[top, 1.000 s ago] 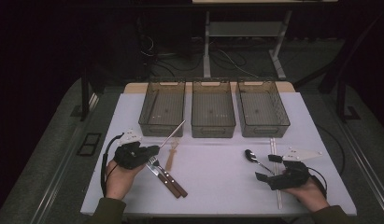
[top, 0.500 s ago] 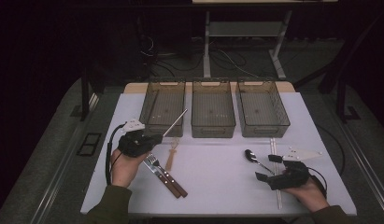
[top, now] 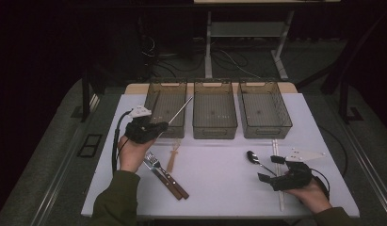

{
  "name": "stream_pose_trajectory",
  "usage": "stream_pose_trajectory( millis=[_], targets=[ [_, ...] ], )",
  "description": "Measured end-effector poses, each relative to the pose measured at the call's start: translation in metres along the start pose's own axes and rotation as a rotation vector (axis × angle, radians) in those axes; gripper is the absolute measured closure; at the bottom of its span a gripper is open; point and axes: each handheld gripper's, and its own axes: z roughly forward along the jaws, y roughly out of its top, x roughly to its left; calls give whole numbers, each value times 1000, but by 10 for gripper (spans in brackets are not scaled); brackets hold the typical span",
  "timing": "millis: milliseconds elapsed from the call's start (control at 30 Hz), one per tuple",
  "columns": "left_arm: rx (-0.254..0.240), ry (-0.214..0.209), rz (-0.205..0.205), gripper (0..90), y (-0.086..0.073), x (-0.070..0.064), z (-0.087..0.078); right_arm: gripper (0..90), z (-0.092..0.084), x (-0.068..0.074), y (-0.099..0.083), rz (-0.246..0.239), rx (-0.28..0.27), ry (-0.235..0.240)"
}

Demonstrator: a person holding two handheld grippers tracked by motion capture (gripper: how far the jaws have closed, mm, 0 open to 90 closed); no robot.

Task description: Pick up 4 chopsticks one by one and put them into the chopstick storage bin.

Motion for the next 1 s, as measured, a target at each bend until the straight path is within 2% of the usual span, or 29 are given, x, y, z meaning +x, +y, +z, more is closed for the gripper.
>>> stream_pose_trajectory(
  millis=[100,400,600,1000],
  targets=[
    [-3,4,8,853,9,2,3,83,-1,0,0,-2,-1,-1],
    [-13,17,-5,853,26,9,12,83,-1,1,0,-2,-5,0],
    [-5,31,-24,853,32,20,23,83,-1,0,0,-1,-4,1],
    [-25,71,-56,854,44,43,43,83,-1,1,0,3,-8,4]
  ],
)
